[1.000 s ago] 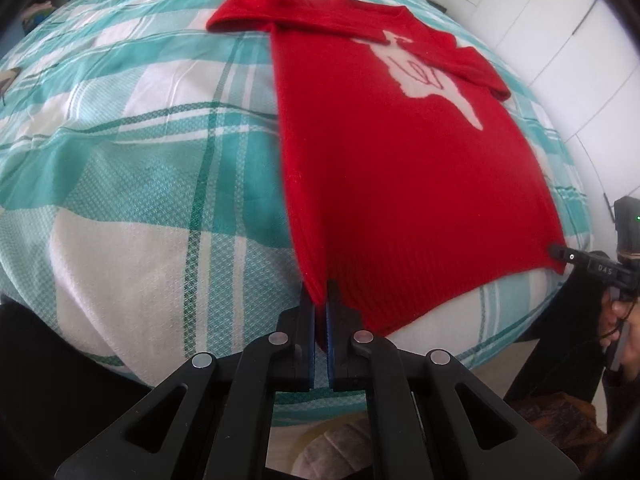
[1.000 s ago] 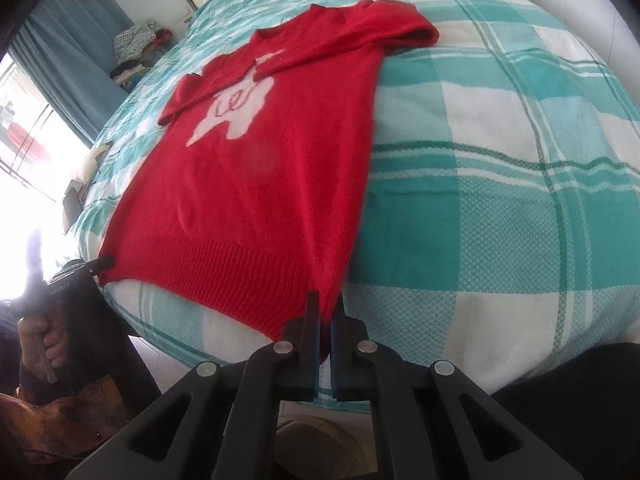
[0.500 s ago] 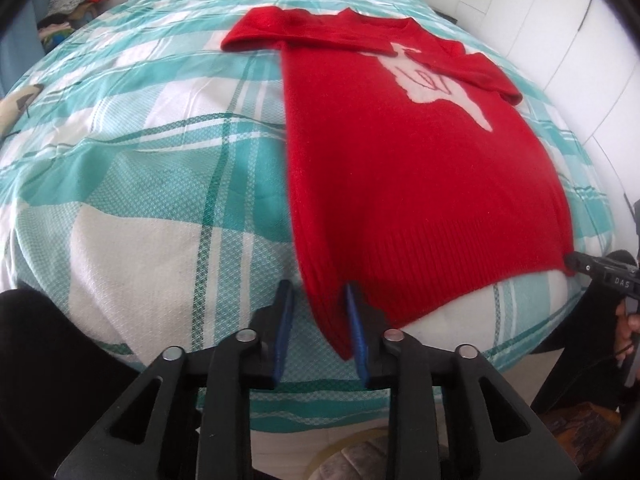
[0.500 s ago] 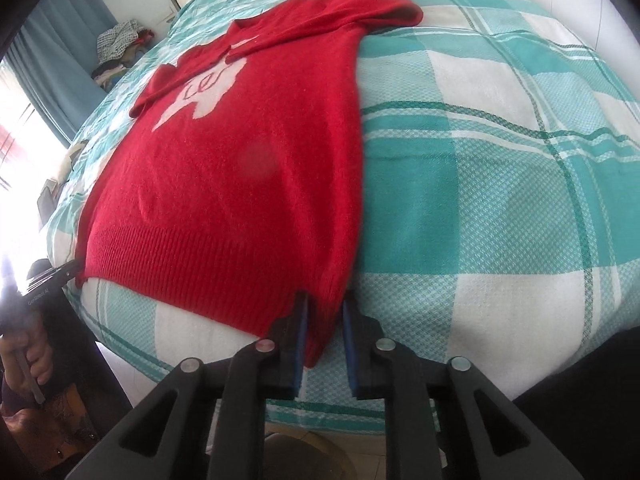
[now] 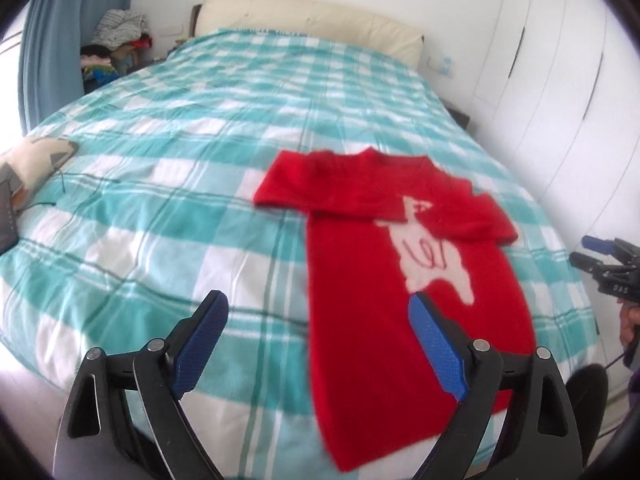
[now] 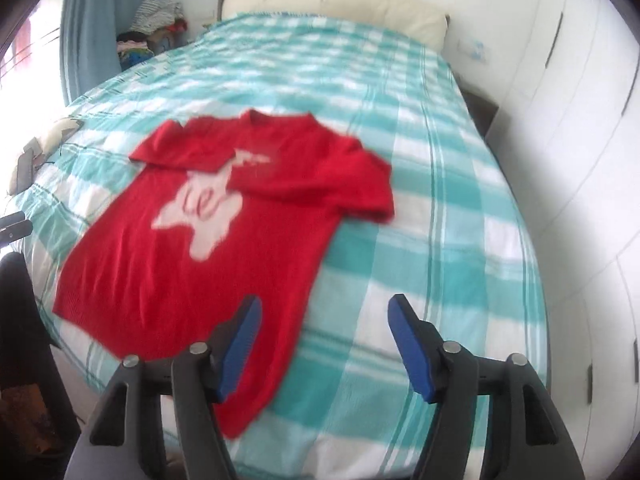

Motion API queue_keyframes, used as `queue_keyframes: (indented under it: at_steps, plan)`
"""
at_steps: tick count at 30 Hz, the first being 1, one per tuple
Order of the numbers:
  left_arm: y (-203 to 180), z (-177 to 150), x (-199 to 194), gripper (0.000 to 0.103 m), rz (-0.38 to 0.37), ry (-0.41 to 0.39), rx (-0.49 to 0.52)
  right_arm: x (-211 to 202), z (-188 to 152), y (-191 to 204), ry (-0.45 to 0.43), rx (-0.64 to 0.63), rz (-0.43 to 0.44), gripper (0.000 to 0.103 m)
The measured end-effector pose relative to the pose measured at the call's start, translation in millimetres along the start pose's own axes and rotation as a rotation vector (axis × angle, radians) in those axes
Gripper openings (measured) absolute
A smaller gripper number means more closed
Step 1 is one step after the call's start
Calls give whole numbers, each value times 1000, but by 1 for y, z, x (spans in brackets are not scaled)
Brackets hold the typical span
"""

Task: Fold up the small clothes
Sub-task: 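Open both grippers and release the flattened hem, then grasp a sleeve with the right gripper, fold it across the body, release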

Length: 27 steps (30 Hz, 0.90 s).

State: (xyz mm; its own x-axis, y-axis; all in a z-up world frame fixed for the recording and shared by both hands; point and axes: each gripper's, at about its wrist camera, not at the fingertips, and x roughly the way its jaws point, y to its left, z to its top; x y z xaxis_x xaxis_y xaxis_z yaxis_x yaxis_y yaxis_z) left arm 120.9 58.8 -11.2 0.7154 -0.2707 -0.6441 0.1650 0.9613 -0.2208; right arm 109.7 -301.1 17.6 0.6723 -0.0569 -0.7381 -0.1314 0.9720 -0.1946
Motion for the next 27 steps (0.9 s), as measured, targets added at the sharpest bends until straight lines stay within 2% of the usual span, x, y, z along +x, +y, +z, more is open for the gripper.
queue_keyframes:
  at_steps: [2,5,7,9,13,14,15,16,17,18,19,22,24,27]
  plan:
    - [-7,-2,24,94,-16,-63,-23,38,31,21,18,-68,63,70]
    - [-4,-20,59,94,12,-72,-38,103,57,65,60,-156,173,68]
    - [4,-32,79,93,54,17,-66,138,63,89,83,-188,186,64]
    - [12,-37,88,92,39,74,-89,166,66,106,95,-221,172,62]
    - [16,-34,86,92,81,40,-98,213,67,113,110,-200,163,62]
    - [16,-34,86,92,81,44,-101,220,67,109,114,-175,170,51]
    - [16,-35,88,92,78,50,-106,223,67,102,112,-145,173,39]
    - [17,-36,88,93,77,57,-111,222,68,92,106,-107,160,14]
    - [17,-37,90,93,77,66,-116,217,70,78,92,-51,174,8]
    - [18,-37,90,93,77,74,-121,210,72,62,64,12,192,8]
    - [19,-38,91,93,75,80,-128,200,72,43,31,63,168,8]
    - [24,-37,90,92,70,79,-161,163,59,-38,-61,278,149,8]
    - [28,-37,90,93,67,80,-185,136,39,-98,-118,435,134,8]
    - [34,-38,93,93,70,87,-213,102,-6,-179,-178,624,62,8]
